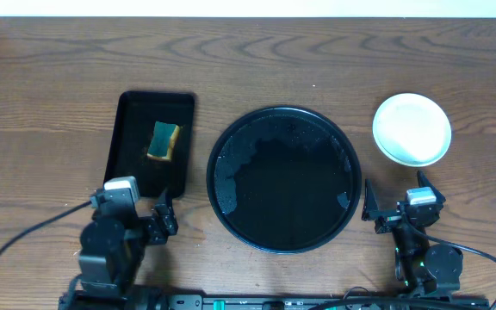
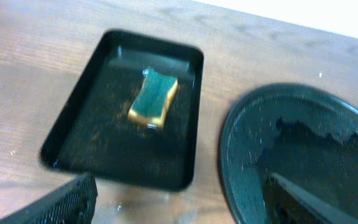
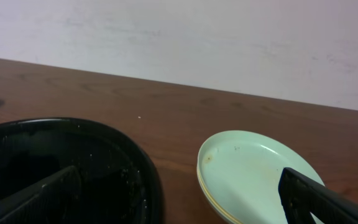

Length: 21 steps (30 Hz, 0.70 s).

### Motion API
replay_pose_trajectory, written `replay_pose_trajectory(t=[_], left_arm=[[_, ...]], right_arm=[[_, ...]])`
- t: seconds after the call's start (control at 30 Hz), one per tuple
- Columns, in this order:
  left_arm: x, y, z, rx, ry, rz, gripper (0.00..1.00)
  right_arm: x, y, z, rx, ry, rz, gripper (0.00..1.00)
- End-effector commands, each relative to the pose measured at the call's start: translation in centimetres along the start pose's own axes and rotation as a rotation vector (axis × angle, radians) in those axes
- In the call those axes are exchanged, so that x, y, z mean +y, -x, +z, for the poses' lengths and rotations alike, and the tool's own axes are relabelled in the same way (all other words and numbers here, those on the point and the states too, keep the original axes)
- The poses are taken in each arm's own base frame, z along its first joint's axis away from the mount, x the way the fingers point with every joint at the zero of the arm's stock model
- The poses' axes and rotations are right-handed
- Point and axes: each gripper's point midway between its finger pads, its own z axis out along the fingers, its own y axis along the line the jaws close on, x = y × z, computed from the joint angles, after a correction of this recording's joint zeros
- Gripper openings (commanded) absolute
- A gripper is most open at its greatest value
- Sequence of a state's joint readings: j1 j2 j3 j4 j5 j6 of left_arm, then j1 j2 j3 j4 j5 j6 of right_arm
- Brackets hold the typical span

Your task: Clean dirty plates on tray and stack at the side

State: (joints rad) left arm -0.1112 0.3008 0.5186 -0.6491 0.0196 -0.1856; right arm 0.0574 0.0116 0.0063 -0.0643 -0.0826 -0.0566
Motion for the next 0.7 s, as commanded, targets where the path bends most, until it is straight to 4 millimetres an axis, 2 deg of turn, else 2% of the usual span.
replay_pose_trajectory(t=[0.0, 0.23, 0.53, 0.67], left_arm=[[0.5, -0.9, 1.2, -0.085, -0.004, 0.004, 0.86], [1.1, 0.0, 2.9, -0.316, -0.026, -0.001, 0.86], [0.7, 3.3, 2.6, -0.607, -0.02, 0.175, 0.86], [1.0, 2.2, 3.4, -0.55, -0.006, 0.199, 0.86]], right_arm=[[0.0, 0.0, 0.0, -0.002, 0.003, -0.011, 0.99], [0.0, 0.0, 0.0, -0.002, 0.003, -0.011, 0.99], [0.0, 0.0, 0.0, -0.002, 0.003, -0.011, 0.99], [0.0, 0.0, 0.0, -0.002, 0.003, -0.011, 0.99]])
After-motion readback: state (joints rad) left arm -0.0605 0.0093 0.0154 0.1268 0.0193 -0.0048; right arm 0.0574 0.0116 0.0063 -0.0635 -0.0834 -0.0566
